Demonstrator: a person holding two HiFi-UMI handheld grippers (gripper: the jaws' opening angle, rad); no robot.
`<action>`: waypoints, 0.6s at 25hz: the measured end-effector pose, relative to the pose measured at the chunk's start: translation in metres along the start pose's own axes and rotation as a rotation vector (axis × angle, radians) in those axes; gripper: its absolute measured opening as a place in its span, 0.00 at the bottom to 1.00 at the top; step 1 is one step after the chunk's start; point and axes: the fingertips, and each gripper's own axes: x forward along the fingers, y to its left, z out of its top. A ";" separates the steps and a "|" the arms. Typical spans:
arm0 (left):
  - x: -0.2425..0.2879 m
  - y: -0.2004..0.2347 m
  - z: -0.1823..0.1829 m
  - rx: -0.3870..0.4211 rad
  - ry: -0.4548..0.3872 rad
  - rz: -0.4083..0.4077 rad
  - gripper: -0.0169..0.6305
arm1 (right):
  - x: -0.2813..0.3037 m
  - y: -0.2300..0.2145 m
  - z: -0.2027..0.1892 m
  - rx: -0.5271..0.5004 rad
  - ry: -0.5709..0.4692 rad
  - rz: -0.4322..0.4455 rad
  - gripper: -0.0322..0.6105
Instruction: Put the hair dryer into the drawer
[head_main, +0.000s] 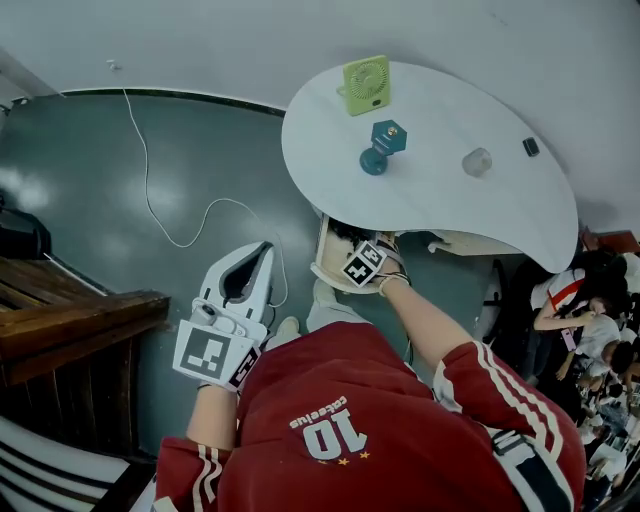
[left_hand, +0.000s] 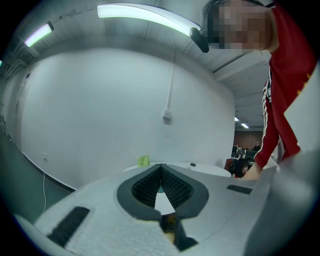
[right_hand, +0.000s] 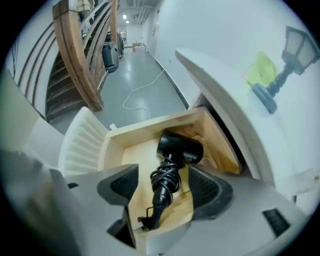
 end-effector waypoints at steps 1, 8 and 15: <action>-0.002 0.001 0.001 -0.003 -0.005 -0.008 0.03 | -0.006 0.002 -0.001 0.012 -0.004 -0.003 0.54; -0.016 0.007 0.000 -0.043 -0.036 -0.078 0.03 | -0.060 -0.008 -0.021 0.196 -0.050 -0.091 0.54; -0.028 0.010 0.004 -0.023 -0.048 -0.149 0.03 | -0.140 -0.017 -0.011 0.429 -0.180 -0.157 0.54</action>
